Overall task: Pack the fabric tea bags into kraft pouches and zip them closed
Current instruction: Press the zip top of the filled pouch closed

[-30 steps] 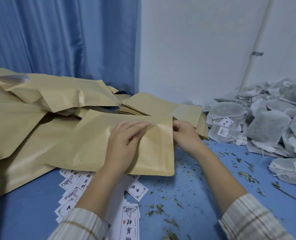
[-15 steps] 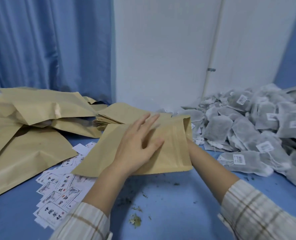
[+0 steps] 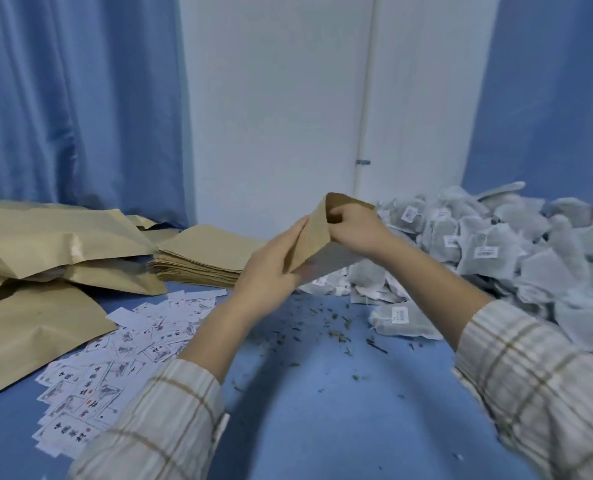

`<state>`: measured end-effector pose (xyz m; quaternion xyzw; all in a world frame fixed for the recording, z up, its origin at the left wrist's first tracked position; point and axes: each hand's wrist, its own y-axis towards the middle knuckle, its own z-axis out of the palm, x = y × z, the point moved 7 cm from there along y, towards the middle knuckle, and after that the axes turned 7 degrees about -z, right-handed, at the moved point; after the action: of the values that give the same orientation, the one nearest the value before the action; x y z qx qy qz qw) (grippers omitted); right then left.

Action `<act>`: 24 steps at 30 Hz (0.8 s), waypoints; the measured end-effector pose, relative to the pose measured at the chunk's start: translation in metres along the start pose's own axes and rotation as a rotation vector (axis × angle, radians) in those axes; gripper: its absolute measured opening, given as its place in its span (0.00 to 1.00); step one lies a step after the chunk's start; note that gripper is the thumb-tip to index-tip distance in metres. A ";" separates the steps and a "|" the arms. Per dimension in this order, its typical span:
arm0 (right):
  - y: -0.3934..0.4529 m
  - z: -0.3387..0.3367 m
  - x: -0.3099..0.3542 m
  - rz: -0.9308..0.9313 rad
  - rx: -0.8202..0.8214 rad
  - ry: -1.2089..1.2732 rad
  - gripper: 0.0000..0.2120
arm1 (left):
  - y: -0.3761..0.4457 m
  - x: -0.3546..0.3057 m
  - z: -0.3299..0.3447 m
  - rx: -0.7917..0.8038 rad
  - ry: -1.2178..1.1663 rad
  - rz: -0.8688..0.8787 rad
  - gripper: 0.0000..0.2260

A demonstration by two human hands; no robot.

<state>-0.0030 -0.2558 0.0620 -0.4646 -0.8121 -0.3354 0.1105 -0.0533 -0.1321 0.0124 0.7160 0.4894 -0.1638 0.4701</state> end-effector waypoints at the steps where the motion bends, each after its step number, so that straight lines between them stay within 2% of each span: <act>1: -0.004 -0.018 0.002 -0.060 -0.070 0.005 0.08 | 0.001 -0.003 -0.001 0.021 -0.090 -0.058 0.26; 3: -0.011 -0.052 0.002 -0.192 -0.217 0.057 0.07 | 0.005 -0.002 0.000 0.064 -0.270 -0.130 0.22; 5: -0.013 -0.072 -0.001 -0.263 -0.282 0.075 0.09 | 0.011 -0.007 -0.005 0.080 -0.364 -0.129 0.19; 10: -0.004 -0.080 -0.040 -0.150 -0.128 0.243 0.20 | 0.029 -0.008 -0.021 0.106 -0.560 -0.208 0.08; 13: -0.003 -0.083 -0.049 -0.161 -0.092 0.409 0.22 | 0.038 -0.002 -0.024 0.169 -0.585 -0.277 0.09; 15: -0.003 -0.089 -0.054 -0.151 -0.051 0.520 0.19 | 0.044 0.003 -0.028 0.175 -0.673 -0.305 0.10; 19: -0.006 -0.093 -0.059 -0.180 0.017 0.376 0.06 | 0.056 0.004 -0.030 0.141 -0.787 -0.286 0.08; 24: 0.001 -0.108 -0.063 -0.179 -0.260 0.383 0.11 | 0.073 -0.014 -0.038 -0.089 -0.700 -0.202 0.12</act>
<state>0.0176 -0.3680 0.1130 -0.3291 -0.7642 -0.5276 0.1713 -0.0062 -0.1138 0.0782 0.5436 0.3736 -0.4230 0.6213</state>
